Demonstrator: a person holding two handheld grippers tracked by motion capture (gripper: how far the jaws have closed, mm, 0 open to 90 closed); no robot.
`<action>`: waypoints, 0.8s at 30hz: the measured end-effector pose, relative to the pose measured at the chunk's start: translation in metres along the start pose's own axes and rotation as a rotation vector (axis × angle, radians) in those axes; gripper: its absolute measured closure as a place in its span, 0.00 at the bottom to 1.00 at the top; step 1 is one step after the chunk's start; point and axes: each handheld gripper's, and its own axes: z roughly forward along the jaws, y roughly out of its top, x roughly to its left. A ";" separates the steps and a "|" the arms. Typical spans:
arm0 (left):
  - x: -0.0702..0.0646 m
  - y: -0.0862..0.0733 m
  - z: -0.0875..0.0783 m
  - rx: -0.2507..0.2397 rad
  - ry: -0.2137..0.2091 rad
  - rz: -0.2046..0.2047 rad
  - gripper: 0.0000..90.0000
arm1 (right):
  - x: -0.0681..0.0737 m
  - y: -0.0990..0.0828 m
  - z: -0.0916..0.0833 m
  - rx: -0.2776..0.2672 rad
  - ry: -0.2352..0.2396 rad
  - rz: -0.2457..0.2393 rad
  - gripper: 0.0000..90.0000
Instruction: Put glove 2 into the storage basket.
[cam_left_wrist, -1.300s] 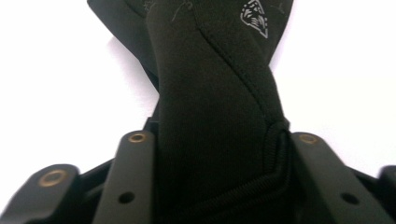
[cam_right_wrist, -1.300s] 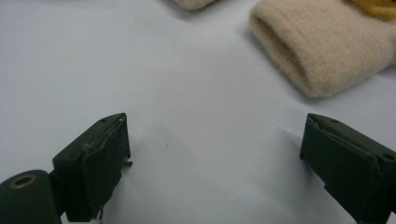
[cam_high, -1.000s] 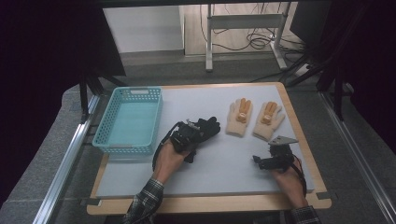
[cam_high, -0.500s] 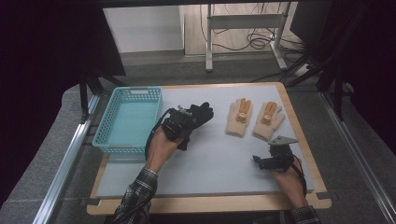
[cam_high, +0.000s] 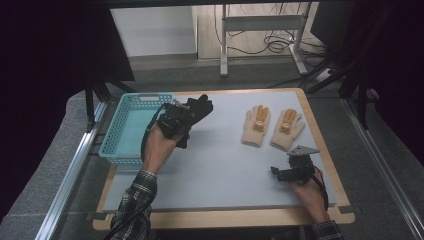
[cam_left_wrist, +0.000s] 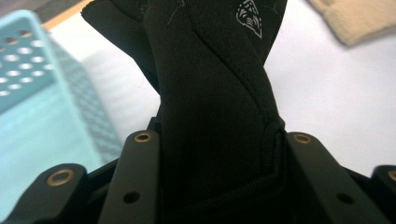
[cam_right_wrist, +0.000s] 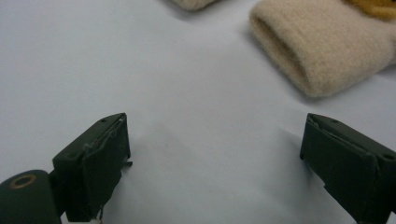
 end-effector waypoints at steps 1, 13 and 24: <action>0.004 0.000 -0.002 0.000 0.009 -0.006 0.70 | 0.000 0.000 0.000 -0.001 0.000 0.000 0.09; 0.064 -0.018 -0.027 0.016 0.122 -0.121 0.70 | 0.000 0.000 0.000 0.000 0.000 0.000 0.09; 0.122 -0.048 -0.018 0.099 0.185 -0.265 0.70 | 0.000 0.000 0.000 0.000 0.000 0.000 0.09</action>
